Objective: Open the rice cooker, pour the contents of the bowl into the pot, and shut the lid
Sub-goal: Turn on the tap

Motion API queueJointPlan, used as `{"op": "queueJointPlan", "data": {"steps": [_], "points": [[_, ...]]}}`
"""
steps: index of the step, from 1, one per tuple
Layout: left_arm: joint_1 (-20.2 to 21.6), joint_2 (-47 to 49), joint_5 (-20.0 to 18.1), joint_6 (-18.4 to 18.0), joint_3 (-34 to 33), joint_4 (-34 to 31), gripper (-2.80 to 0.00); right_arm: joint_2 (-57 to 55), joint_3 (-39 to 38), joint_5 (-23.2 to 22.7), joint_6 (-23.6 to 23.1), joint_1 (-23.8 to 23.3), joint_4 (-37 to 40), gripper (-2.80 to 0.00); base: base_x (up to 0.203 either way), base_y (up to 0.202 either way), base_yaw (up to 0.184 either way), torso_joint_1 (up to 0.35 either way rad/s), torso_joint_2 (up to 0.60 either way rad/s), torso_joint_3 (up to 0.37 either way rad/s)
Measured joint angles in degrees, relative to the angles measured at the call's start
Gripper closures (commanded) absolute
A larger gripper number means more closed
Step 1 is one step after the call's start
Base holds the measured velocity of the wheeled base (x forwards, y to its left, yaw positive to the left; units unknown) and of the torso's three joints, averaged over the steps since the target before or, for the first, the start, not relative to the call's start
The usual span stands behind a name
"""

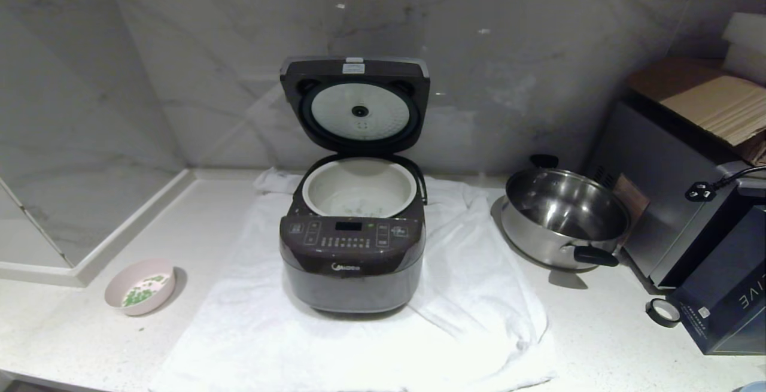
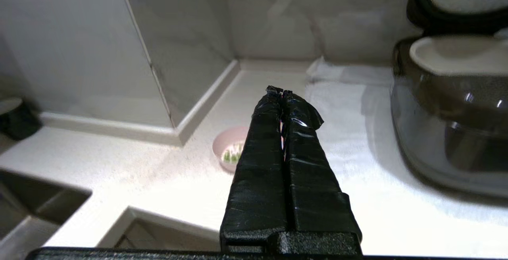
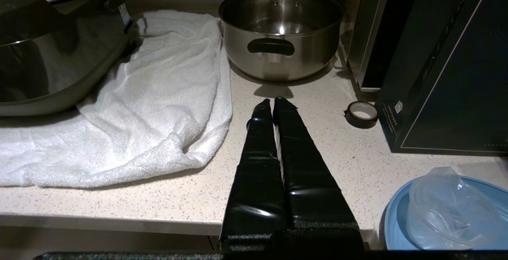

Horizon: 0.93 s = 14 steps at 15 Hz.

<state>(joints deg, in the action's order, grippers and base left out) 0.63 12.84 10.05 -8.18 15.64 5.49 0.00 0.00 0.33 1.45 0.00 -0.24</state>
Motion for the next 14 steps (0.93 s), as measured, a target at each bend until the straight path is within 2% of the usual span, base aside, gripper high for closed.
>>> {"op": "queueJointPlan", "data": {"steps": [4, 5, 7, 8, 10, 13, 14], "points": [[-0.53, -8.73, -0.46, 0.25, -7.97, -7.08, 0.00, 0.00, 0.00, 0.04, 0.00, 0.02, 0.02, 0.00, 0.000, 0.000, 0.000, 0.000, 0.00, 0.000], [-0.59, -10.10, -1.15, 1.32, -10.01, -8.61, 0.00, 0.00, 0.00, 0.05, -0.17, 0.02, -0.01, 0.00, 0.000, 0.000, 0.000, 0.000, 0.00, 0.000], [-0.58, -11.75, -6.55, 5.47, -11.92, -9.44, 0.00, 0.00, 0.00, 0.02, -0.27, -0.02, 0.02, 0.00, 0.000, 0.000, 0.000, 0.000, 0.00, 0.000], [-0.53, -12.15, -8.68, 4.83, -12.78, -9.52, 0.00, 0.00, 0.00, 0.02, -0.25, -0.02, 0.00, 0.00, 0.000, 0.000, 0.000, 0.000, 0.00, 0.000], [-0.50, -12.65, -10.74, 0.97, -13.66, -9.50, 0.00, 0.00, 0.00, 0.02, -0.24, 0.00, 0.00, 0.00, 0.000, 0.000, 0.000, 0.000, 0.00, 0.000], [-0.56, -12.88, -10.43, 3.59, -14.01, -9.43, 0.00, 0.00, 0.00, 0.00, -0.41, 0.00, 0.02, 0.00, 0.000, 0.000, 0.000, 0.000, 0.00, 0.000], [-0.55, -12.92, -10.44, 2.84, -14.04, -9.43, 0.00, 0.00, 0.00, 0.01, -0.39, 0.05, 0.00, 0.00, 0.000, 0.000, 0.000, 0.000, 0.00, 0.000]]}}
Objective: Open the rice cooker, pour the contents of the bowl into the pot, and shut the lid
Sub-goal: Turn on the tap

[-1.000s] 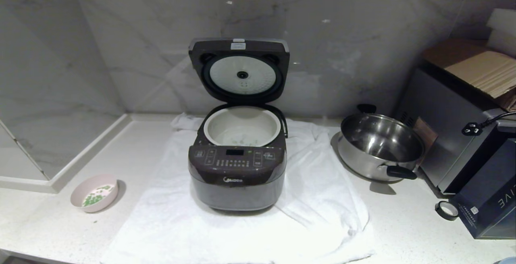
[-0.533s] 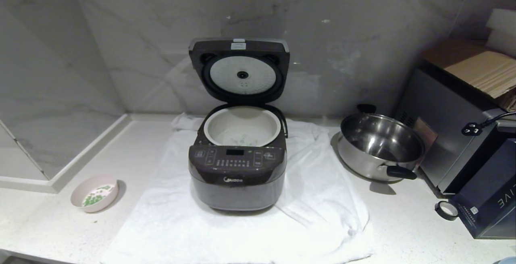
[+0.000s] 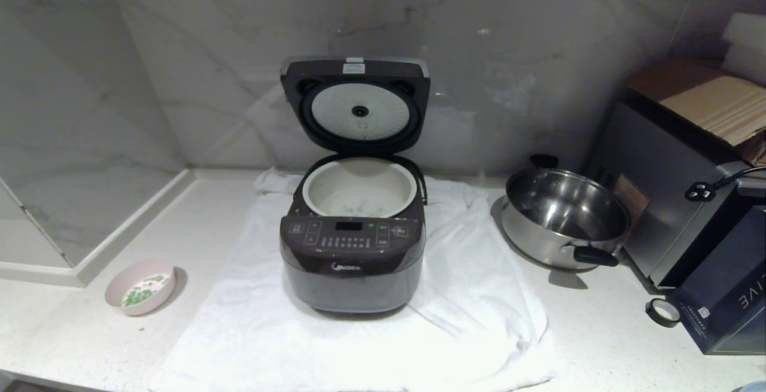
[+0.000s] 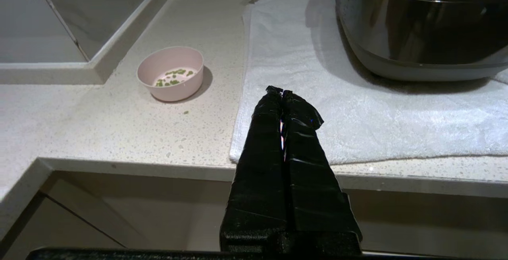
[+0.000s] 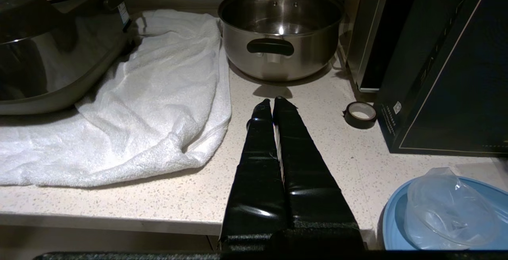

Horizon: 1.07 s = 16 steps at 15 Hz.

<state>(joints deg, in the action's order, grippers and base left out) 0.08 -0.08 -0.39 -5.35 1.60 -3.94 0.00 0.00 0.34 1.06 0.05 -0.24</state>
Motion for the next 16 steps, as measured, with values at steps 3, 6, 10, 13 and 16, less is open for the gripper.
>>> {"op": "queueJointPlan", "data": {"steps": [3, 6, 10, 13, 16], "points": [[0.03, -0.02, -0.30, -1.02, -0.12, 0.09, 0.00, 0.00, 0.00, -0.01, 0.09, -0.02, -0.05, 0.00, 0.000, 0.000, 0.000, 0.000, 0.00, 0.000], [-0.01, -0.02, -0.36, -0.77, -0.12, 0.09, 0.00, 0.00, 0.00, -0.01, 0.34, -0.05, -0.06, 0.00, 0.000, 0.000, 0.000, 0.000, 0.00, 0.000], [-0.03, -0.02, -0.43, -0.74, -0.12, 0.17, 0.00, 0.00, 0.00, 0.10, 0.48, -0.02, -0.05, 0.00, 0.000, 0.000, 0.000, 0.000, 0.00, 0.000], [-0.01, -0.02, -0.46, -0.66, -0.11, 0.18, 0.00, 0.00, 0.00, 0.07, 0.72, -0.02, 0.00, 0.00, 0.000, 0.000, 0.000, 0.000, 0.00, 0.000], [-0.01, -0.02, -0.42, -0.93, -0.11, 0.22, 0.00, 0.00, 0.00, 0.12, 0.78, -0.02, 0.00, 0.00, 0.000, 0.000, 0.000, 0.000, 0.00, 0.000]]}}
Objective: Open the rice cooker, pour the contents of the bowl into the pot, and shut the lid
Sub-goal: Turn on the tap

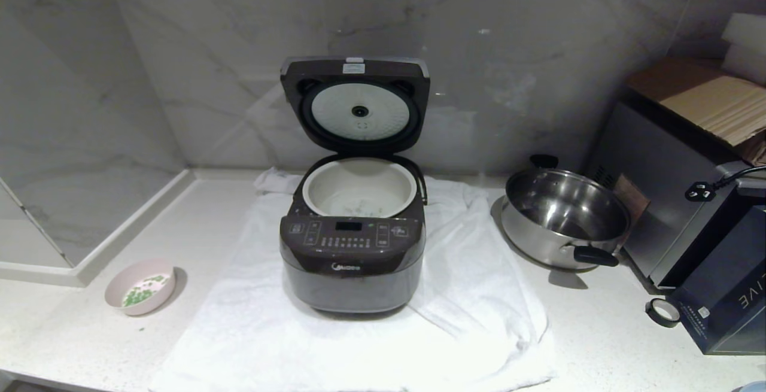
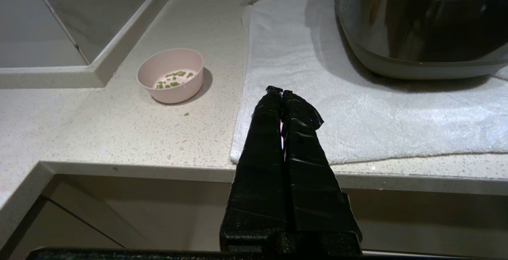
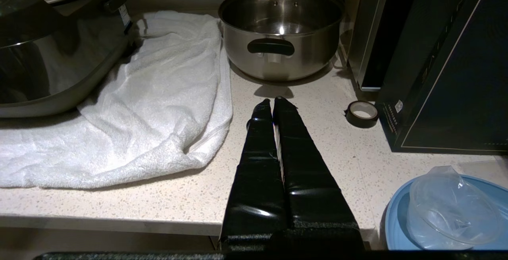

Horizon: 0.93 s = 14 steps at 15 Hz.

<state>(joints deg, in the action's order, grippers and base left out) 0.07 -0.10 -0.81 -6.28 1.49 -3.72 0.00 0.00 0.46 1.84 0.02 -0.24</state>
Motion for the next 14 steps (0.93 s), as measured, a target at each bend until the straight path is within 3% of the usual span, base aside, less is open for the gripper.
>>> {"op": "queueJointPlan", "data": {"steps": [14], "points": [[0.00, 0.02, 0.04, 0.41, -0.06, 0.07, 0.00, 0.00, 0.00, -0.02, 0.09, 0.00, 0.02, 0.00, 0.001, 0.004, -0.001, 0.001, 0.00, 0.000]]}}
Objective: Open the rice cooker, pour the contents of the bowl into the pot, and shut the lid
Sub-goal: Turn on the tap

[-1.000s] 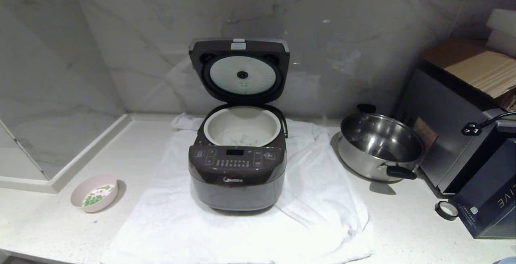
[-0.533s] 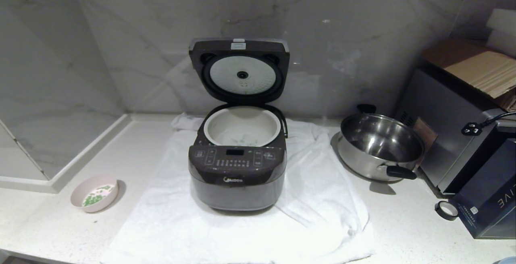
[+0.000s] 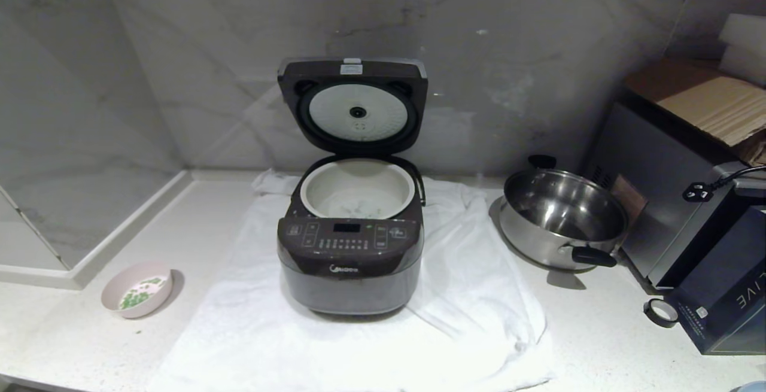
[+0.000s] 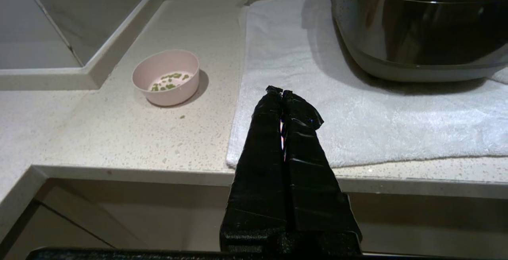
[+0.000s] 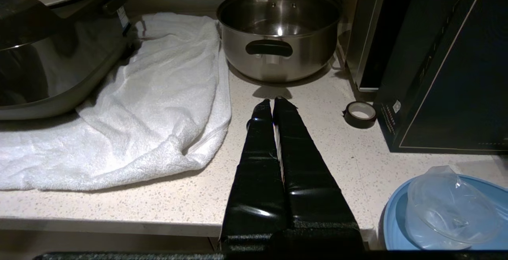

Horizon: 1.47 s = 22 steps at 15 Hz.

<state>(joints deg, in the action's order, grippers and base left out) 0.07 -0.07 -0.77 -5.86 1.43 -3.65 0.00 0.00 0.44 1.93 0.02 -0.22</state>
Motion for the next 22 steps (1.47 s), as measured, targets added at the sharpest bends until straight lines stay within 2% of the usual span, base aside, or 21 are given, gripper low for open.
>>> {"op": "queueJointPlan", "data": {"steps": [10, 12, 16, 22], "points": [[-0.04, 0.00, 0.09, -0.21, 0.05, -0.02, 0.00, 0.00, 0.00, 0.00, 0.00, -0.02, 0.01, 0.00, 0.001, 0.168, -0.002, 0.001, 0.00, 0.002], [-0.02, 0.00, 0.24, 0.27, 0.05, -0.04, 0.00, 0.00, 0.00, 0.02, -0.02, -0.02, -0.02, 0.00, 0.000, 0.034, 0.000, 0.002, 0.00, 0.002], [-0.12, 0.00, 0.69, 4.72, 0.13, -0.01, 0.00, 0.00, 0.00, 0.02, 0.00, -0.10, -0.05, 0.00, 0.000, 0.000, 0.000, 0.000, 0.00, 0.000], [0.02, 0.00, 0.61, 4.74, 0.13, 0.06, 0.00, 0.00, 0.00, 0.02, -0.33, -0.02, -0.05, 0.00, 0.000, 0.000, 0.000, 0.000, 0.00, 0.000]]}}
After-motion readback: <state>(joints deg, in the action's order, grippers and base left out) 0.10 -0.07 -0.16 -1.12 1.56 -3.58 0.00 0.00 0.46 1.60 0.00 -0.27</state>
